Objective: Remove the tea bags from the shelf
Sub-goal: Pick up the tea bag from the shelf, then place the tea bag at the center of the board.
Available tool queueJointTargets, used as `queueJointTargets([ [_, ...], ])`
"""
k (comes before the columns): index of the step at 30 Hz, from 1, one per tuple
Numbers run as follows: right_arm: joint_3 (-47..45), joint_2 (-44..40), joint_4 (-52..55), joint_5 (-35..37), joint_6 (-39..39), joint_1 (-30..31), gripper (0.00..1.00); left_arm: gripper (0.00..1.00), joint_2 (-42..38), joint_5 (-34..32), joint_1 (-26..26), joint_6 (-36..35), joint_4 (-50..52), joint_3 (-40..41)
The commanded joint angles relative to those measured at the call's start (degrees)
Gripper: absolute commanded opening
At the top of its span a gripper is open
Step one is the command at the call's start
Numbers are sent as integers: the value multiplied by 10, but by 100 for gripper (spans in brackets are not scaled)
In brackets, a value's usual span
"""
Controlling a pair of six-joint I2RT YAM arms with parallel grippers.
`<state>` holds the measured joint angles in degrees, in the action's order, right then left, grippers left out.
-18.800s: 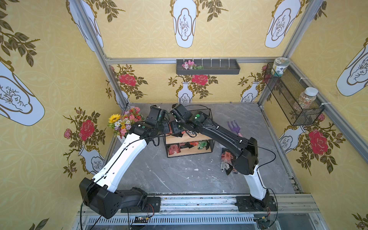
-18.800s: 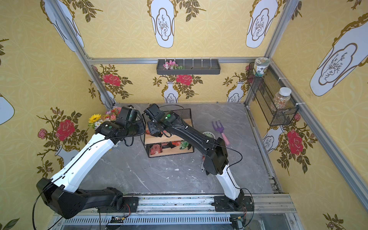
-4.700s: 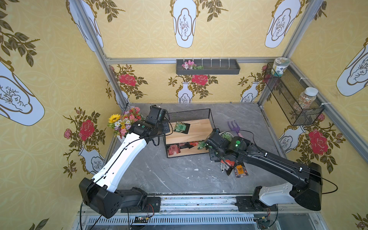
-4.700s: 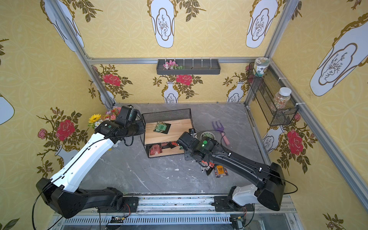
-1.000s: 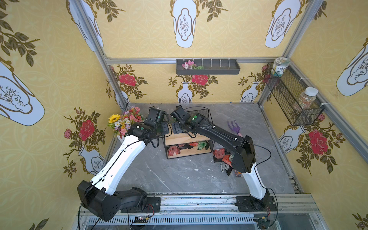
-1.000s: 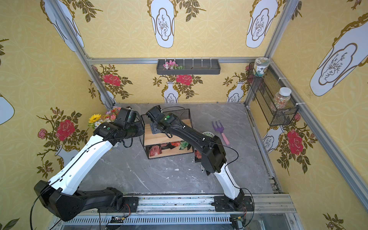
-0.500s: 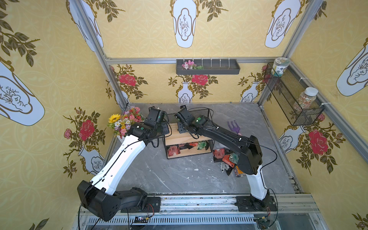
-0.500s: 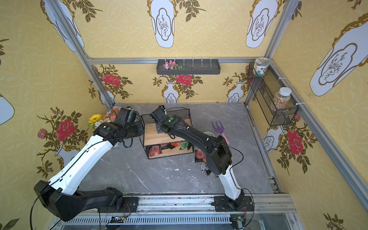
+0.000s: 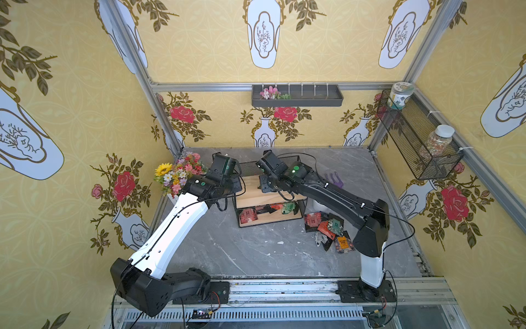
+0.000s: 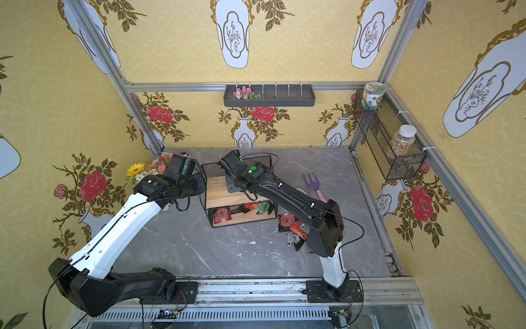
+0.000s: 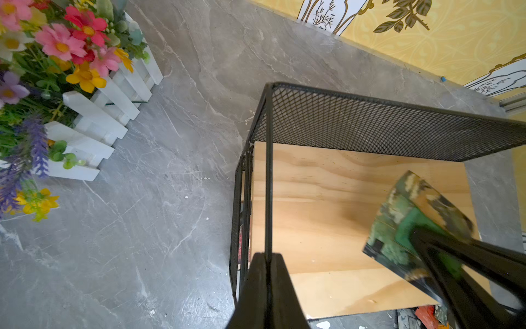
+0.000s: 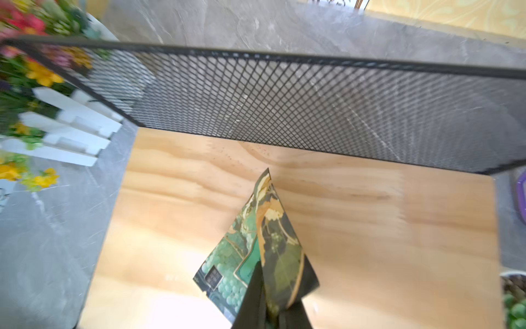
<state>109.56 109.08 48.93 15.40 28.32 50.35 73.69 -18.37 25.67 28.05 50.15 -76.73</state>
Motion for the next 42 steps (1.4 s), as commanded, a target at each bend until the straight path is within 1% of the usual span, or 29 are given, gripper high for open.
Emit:
queueJointTargets([
  [1,-36,-43,5,5,22,4,10,0,-1,-16,-1,12,-28,1],
  [5,-116,-114,2,4,46,8,10,0,-2,-20,0,15,-27,3],
  [8,-187,-175,12,20,74,17,9,0,-4,-25,0,15,-27,4],
  [15,-388,-336,35,35,188,21,9,0,-6,-29,0,14,-30,7],
  [19,-454,-380,58,37,243,19,8,0,-4,-25,0,13,-33,5],
  [22,-474,-390,82,52,275,9,9,0,-4,-26,1,10,-33,2],
  [24,-495,-397,92,50,291,-18,9,0,-3,-26,0,10,-33,1],
  [26,-525,-409,85,33,296,-62,9,0,-4,-26,1,10,-34,0],
  [29,-575,-430,33,-2,276,-133,10,0,-3,-24,0,10,-35,1],
  [32,-606,-417,-25,-53,252,-208,10,0,-4,-24,1,9,-36,2],
  [33,-612,-405,-46,-62,245,-224,10,0,-3,-23,1,9,-36,3],
  [37,-608,-357,-99,-74,233,-250,11,0,-2,-20,0,8,-36,1],
  [42,-608,-318,-134,-76,227,-259,17,0,-3,-18,1,8,-36,2],
])
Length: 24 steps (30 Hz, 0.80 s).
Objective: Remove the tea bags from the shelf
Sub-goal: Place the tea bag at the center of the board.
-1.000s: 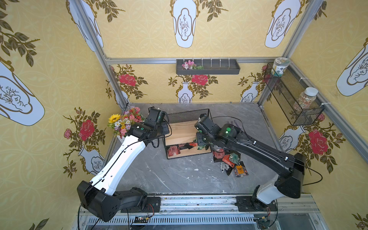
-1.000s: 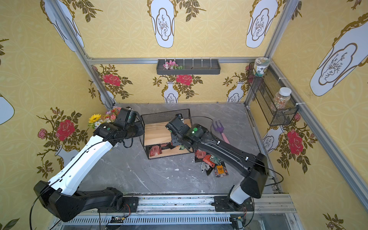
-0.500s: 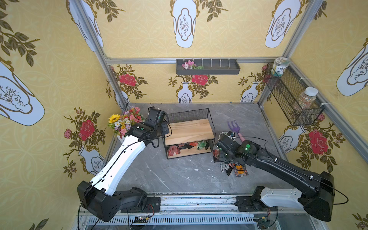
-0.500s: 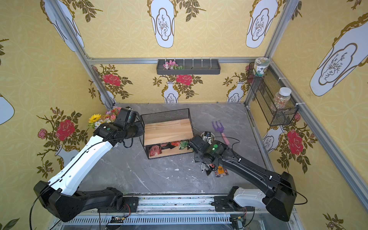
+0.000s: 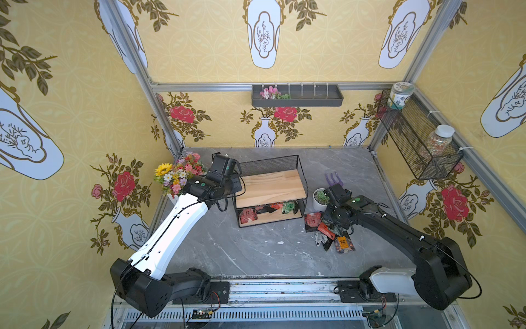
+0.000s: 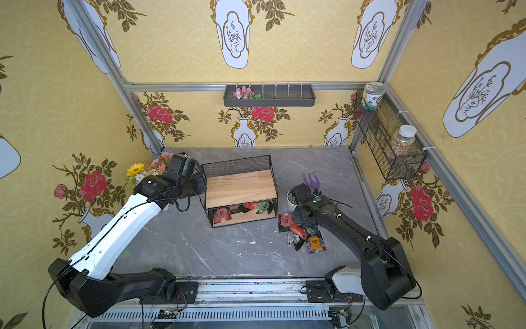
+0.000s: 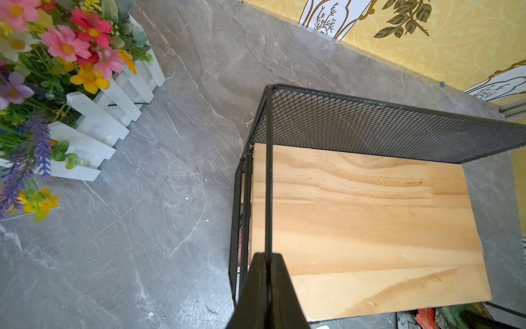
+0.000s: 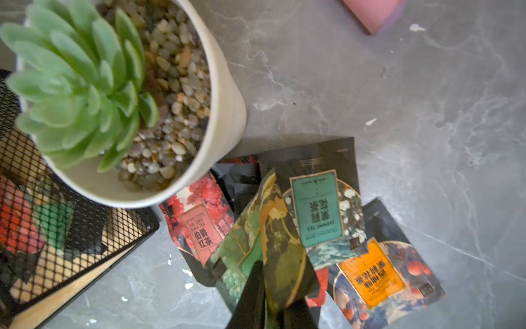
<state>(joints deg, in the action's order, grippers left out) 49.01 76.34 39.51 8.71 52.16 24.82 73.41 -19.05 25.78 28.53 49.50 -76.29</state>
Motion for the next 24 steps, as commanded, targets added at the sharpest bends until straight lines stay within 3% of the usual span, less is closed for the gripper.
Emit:
queueJointTargets([
  [1,-9,11,-50,-13,-12,-8,18,0,0,-11,-1,3,-30,-3],
  [8,-38,12,-78,-27,-10,-29,21,0,0,-9,-1,4,-30,-2],
  [20,-13,-45,-4,9,-3,-22,51,0,8,-8,-1,4,-31,-7],
  [24,6,-79,38,25,13,7,53,0,7,-8,-1,6,-34,-7],
])
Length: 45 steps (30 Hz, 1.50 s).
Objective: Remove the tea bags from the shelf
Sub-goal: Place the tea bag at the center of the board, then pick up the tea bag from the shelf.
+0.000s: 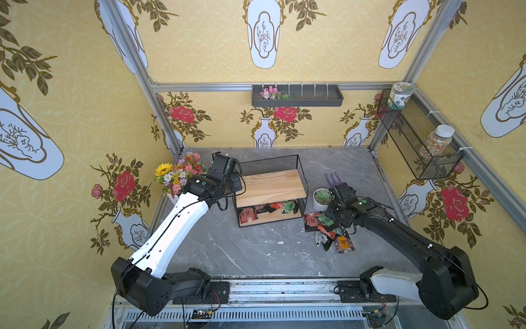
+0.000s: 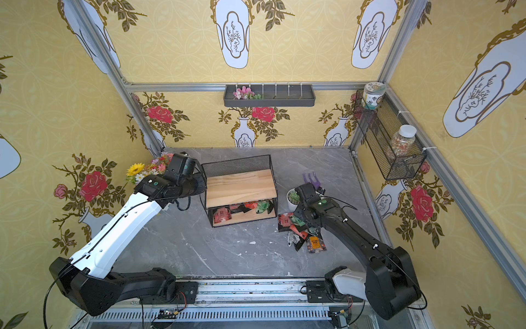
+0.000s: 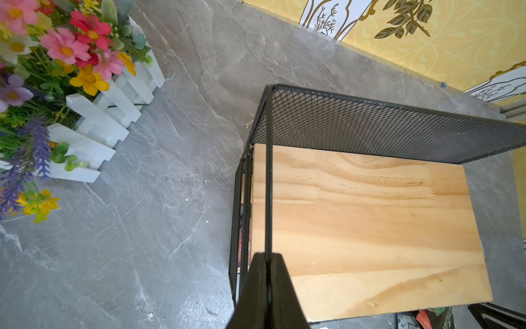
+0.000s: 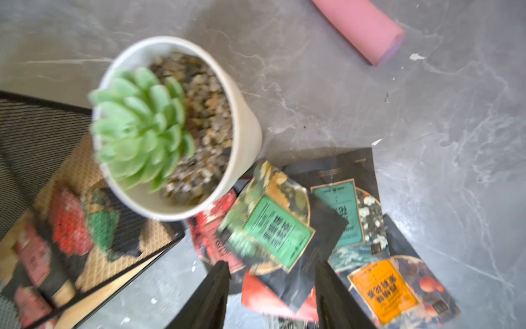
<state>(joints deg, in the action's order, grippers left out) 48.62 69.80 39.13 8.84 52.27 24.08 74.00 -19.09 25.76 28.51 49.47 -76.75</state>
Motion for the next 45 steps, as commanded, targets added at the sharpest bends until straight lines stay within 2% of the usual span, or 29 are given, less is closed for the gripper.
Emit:
queueJointTargets([
  [1,14,-20,48,27,20,27,53,0,2,-7,0,7,-35,-3],
  [6,6,-51,27,30,113,141,53,0,-3,-8,-1,11,-38,-2],
  [9,-19,-63,-51,29,171,203,51,0,-12,-12,0,14,-42,3],
  [12,-35,-48,-129,29,218,231,47,0,-19,-12,-1,19,-45,8],
  [16,-69,-14,-228,18,281,235,45,0,-27,-14,0,22,-48,16],
  [20,-114,11,-353,39,339,234,51,0,-36,-16,0,21,-52,23],
  [25,-136,54,-460,68,383,232,55,0,-43,-17,-1,22,-60,35],
  [33,-139,122,-543,72,428,225,55,0,-50,-17,-1,43,-73,50],
  [45,-134,209,-639,50,455,197,53,0,-65,-15,0,53,-79,68],
])
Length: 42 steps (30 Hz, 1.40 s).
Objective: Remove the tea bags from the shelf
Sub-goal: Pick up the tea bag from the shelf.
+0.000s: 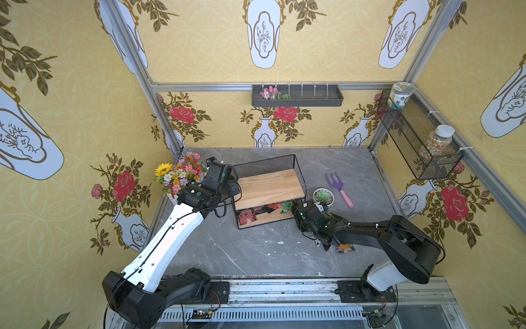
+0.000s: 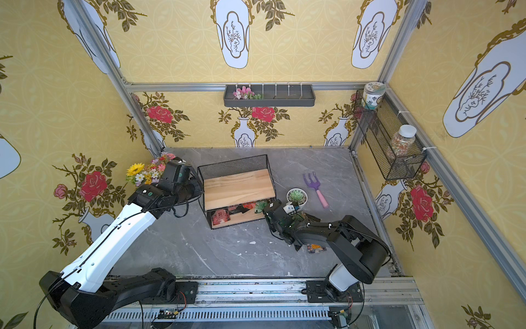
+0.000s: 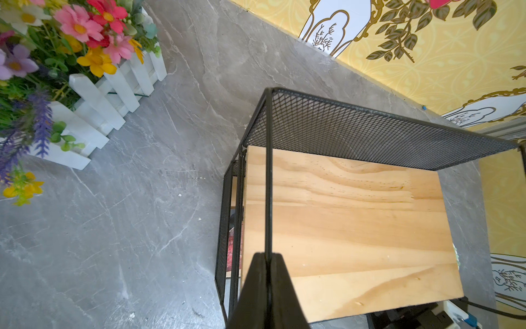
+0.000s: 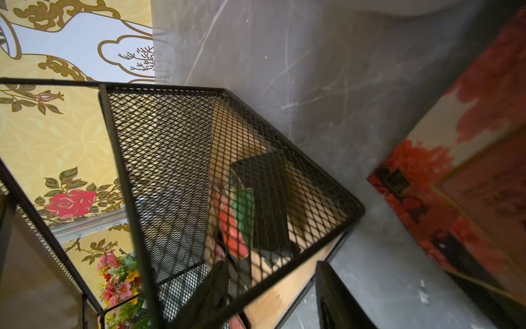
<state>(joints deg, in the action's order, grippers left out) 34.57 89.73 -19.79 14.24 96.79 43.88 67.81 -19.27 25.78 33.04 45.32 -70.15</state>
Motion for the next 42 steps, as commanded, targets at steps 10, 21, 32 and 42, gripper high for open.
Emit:
queueJointTargets([
  [10,16,38,-68,-2,37,-2,53,0,-8,-9,-1,10,-37,4],
  [21,22,47,-69,6,72,13,53,0,-9,-11,0,7,-36,3],
  [32,39,61,-63,11,85,8,53,0,-6,-11,0,5,-40,1],
  [42,44,96,-72,9,100,-7,51,0,-6,-10,0,2,-40,1],
])
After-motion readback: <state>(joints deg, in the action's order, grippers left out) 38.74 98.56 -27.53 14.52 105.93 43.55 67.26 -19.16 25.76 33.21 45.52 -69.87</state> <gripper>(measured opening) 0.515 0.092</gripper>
